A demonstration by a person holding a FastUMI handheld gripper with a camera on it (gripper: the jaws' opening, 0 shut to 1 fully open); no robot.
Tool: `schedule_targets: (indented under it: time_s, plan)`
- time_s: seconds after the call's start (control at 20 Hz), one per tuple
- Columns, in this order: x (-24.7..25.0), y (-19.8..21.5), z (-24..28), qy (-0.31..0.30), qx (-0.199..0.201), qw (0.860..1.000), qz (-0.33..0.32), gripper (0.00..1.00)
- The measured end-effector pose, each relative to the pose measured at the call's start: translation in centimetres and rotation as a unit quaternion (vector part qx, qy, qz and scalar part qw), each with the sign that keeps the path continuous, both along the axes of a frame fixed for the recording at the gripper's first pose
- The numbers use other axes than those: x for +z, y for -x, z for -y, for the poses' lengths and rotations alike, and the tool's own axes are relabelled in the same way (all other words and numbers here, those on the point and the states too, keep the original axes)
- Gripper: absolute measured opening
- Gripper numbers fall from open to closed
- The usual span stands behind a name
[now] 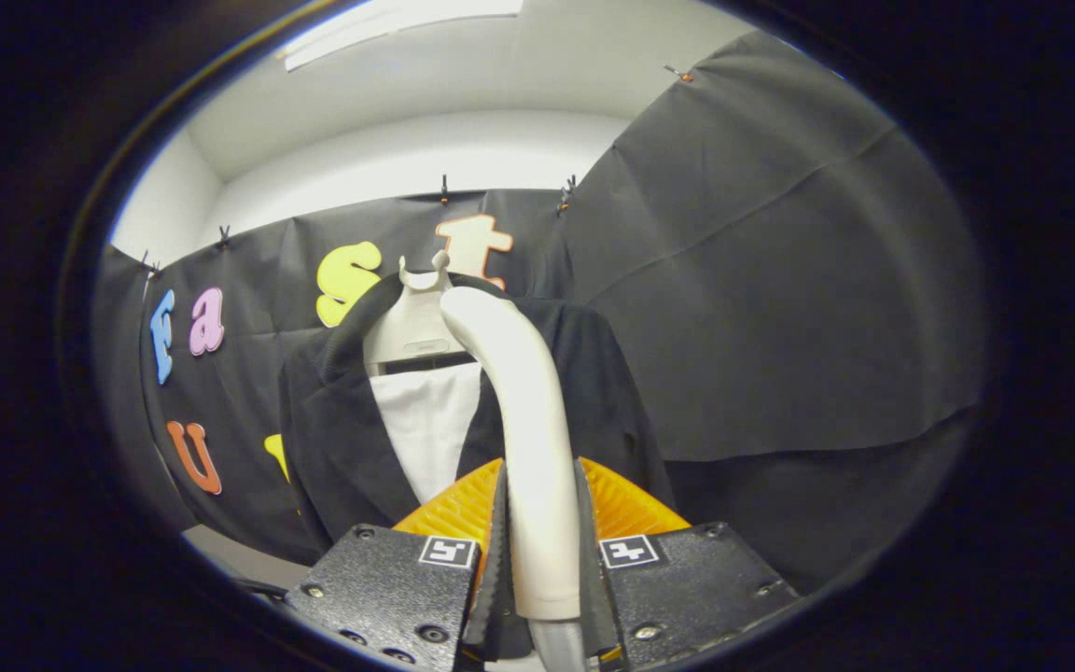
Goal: Iron the clothes twice with a garment steamer, once on the left side and once on the right side.
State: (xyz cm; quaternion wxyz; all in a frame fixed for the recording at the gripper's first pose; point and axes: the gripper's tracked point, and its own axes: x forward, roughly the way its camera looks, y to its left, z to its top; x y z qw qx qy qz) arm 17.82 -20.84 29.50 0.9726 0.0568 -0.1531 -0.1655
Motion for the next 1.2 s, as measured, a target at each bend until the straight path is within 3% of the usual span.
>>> schedule_targets:
  time_s: [1.2]
  plan:
    - [-11.6,3.4,0.2,-0.037,-0.055,0.993,-0.096,0.35]
